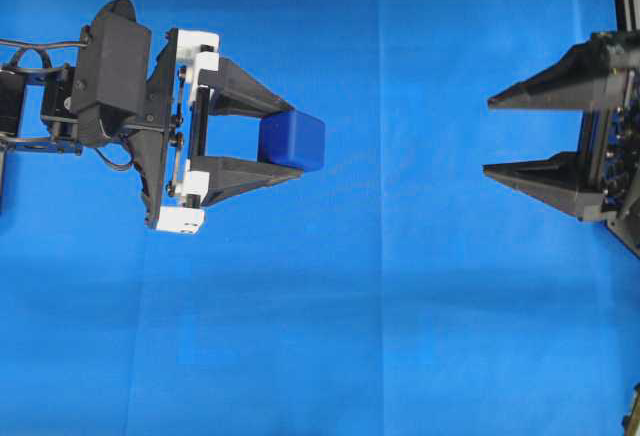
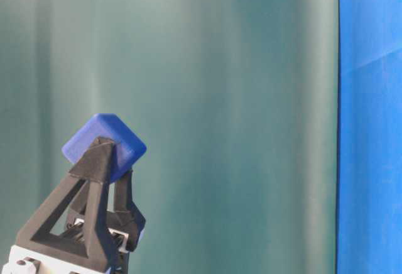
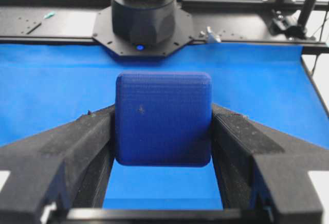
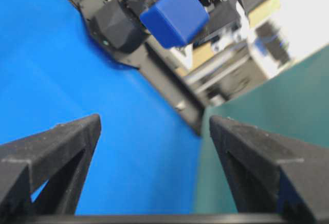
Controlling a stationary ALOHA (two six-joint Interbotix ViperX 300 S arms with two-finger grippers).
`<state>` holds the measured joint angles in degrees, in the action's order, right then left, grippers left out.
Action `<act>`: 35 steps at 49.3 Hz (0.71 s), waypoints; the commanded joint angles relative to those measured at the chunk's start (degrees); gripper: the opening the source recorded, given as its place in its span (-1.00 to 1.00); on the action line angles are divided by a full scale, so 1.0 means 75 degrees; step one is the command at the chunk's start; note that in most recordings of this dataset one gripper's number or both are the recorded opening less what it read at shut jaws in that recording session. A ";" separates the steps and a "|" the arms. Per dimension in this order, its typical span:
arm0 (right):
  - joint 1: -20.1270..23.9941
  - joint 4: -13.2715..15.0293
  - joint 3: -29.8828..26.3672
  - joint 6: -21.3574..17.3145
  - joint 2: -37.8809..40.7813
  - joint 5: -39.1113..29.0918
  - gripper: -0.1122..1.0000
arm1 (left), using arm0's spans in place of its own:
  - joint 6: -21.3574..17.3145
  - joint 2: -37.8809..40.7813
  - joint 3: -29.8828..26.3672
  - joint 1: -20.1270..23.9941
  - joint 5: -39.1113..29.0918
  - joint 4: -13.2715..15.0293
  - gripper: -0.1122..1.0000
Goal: Handover the blue block to the right arm after grasping it with the left arm, then place it in the designated position.
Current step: 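Open the right gripper and rotate it toward the held cube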
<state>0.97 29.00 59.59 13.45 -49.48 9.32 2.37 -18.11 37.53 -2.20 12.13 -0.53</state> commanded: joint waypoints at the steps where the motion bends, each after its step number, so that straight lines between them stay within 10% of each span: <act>1: 0.0023 0.0363 -0.0223 0.0176 0.0023 0.0082 0.93 | 0.0047 -0.0105 -0.0094 -0.0012 0.0094 0.0023 0.08; 35: 0.0023 0.2402 -0.0316 0.1313 0.0164 -0.0352 0.93 | 0.0223 -0.0094 -0.0105 -0.0012 0.0094 0.0023 0.08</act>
<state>1.05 46.14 58.80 23.38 -48.34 6.59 3.96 -18.11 37.44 -2.20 12.13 -0.44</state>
